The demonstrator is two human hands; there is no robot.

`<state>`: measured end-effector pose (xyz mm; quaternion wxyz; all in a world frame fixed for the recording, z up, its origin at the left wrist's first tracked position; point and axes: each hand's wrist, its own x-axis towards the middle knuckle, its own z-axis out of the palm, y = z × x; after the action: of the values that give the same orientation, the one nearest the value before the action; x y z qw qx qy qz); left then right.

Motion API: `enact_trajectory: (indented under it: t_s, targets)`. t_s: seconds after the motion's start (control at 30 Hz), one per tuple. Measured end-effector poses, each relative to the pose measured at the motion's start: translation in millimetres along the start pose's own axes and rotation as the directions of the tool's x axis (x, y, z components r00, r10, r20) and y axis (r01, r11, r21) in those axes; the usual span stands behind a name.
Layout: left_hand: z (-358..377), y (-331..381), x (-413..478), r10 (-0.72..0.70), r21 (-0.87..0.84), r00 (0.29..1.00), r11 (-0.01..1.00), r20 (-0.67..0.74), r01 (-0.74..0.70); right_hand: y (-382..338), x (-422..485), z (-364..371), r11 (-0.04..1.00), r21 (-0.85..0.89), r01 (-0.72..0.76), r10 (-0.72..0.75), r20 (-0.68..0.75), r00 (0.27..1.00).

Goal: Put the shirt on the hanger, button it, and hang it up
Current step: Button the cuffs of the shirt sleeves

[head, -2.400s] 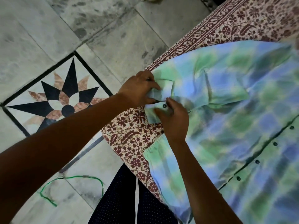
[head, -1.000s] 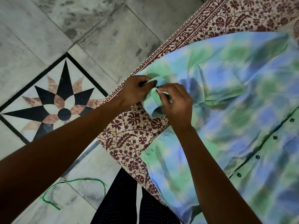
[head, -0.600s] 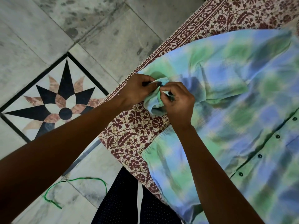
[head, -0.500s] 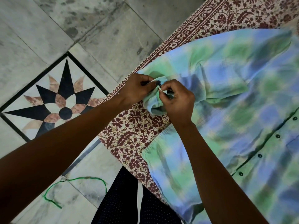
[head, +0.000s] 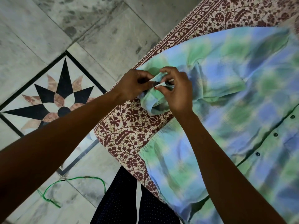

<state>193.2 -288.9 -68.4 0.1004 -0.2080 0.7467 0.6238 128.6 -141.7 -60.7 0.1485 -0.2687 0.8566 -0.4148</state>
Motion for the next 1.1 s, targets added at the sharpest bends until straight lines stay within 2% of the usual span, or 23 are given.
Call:
enact_trajectory:
  t_s: [0.17,0.27,0.37,0.47,0.6,0.73,0.83,0.9,1.1]
  targets:
    - [-4,3,0,0.038,0.146,0.999,0.989,-0.012,-0.036,8,-2,3,0.984,0.135,-0.114,0.109,0.042,0.993]
    - [3,-3,-5,0.090,0.223,0.985,0.973,-0.144,-0.056,8,0,6,0.965,0.190,-0.181,0.182,0.015,0.983]
    - [11,-9,-10,0.112,0.195,0.967,0.979,-0.230,-0.067,8,10,6,0.952,0.185,-0.245,0.230,0.099,0.968]
    - [15,-12,-10,0.092,0.129,0.963,0.990,-0.253,-0.060,14,16,1,0.928,0.225,-0.296,0.247,0.223,0.943]
    - [16,-7,-8,0.086,0.056,0.956,0.996,-0.280,-0.073,17,20,-1,0.938,0.242,-0.249,0.199,0.212,0.957]
    - [17,-7,-10,0.176,0.171,0.922,0.978,-0.346,-0.123,10,16,10,0.949,0.243,-0.201,0.185,0.084,0.979]
    - [20,-6,-9,0.168,0.165,0.904,0.980,-0.392,-0.110,8,9,21,0.972,0.200,-0.123,0.129,-0.016,0.992]
    - [20,-7,-8,0.180,0.176,0.909,0.977,-0.375,-0.121,11,7,24,0.972,0.208,-0.107,0.120,-0.049,0.992]
    - [16,-12,-12,0.172,0.236,0.944,0.966,-0.281,-0.106,13,13,13,0.961,0.247,-0.126,0.095,0.133,0.986]
